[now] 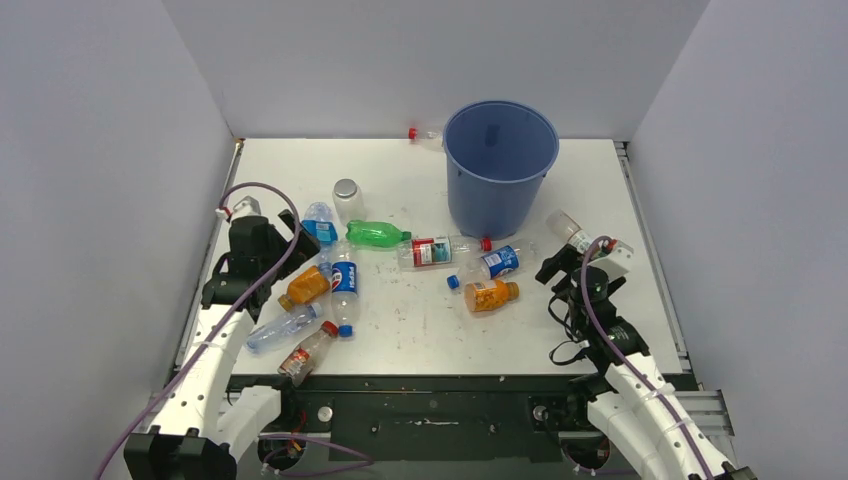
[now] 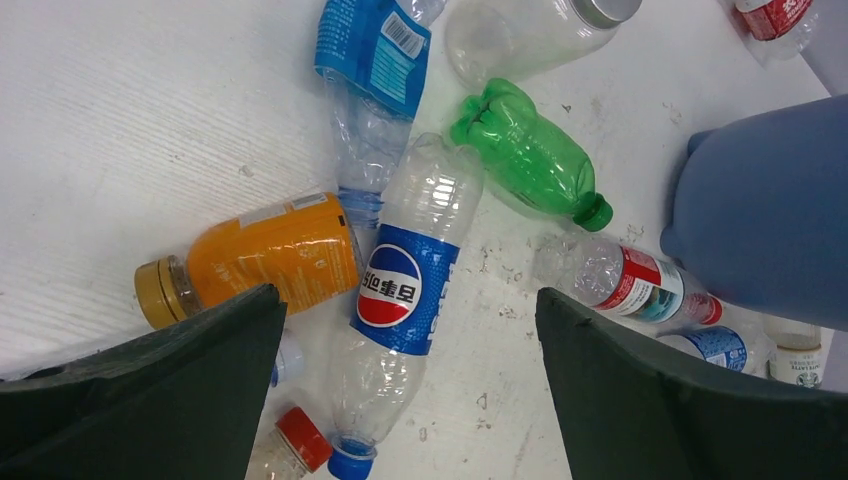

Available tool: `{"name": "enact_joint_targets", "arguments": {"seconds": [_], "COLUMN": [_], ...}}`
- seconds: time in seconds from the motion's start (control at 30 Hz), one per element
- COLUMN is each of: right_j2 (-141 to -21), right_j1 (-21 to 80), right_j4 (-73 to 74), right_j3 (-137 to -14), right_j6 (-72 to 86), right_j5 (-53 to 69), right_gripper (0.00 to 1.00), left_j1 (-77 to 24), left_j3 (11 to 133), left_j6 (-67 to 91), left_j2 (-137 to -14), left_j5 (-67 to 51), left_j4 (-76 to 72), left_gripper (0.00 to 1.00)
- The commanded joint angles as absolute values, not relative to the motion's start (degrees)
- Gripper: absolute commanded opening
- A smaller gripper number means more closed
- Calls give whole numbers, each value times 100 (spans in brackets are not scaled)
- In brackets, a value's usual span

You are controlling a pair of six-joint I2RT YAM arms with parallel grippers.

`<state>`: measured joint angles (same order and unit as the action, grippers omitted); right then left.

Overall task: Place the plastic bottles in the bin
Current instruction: Pick up the plastic bottle at the center of the board.

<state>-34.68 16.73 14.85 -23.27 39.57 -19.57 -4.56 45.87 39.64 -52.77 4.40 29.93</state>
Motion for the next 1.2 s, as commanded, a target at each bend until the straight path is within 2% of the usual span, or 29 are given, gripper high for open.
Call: {"name": "enact_joint_targets", "arguments": {"seconds": [0.0,0.23,0.37,0.53,0.7,0.83,1.17], "right_j2": [-3605,-3549,-3721,-3819,-3913,-4318,-5080], "right_j1": [1697,1700,1701,1692,1694,1697,1846], "right_j4": [1723,1289,1069,825,453,185,-683], "right_j3": [-2589,-2540,-2397,-2160,-1907,-1751,-1589], "right_j6": [3924,3415,3521,3726,3908,4079,4380], "right_j5": [-1720,-763,-425,-372,-291,-87,155], "right_gripper": [90,90,90,90,90,90,91], "left_j1": [-546,-1319,-2091,-2802,-2653,-2085,-2082], "left_j3": [4587,4751,5236,5416,4861,4760,4463], "left_j6": [3898,3444,3242,2802,2782,3033,2872], "left_j2": [-5105,-4608,-4746,-5003,-4860,-4690,-4181], "left_j5": [189,893,1532,1537,1041,29,-535], "left_j4": [2883,2879,3065,2715,1994,1813,1505], "left_gripper": [96,96,96,96,96,96,96]}}
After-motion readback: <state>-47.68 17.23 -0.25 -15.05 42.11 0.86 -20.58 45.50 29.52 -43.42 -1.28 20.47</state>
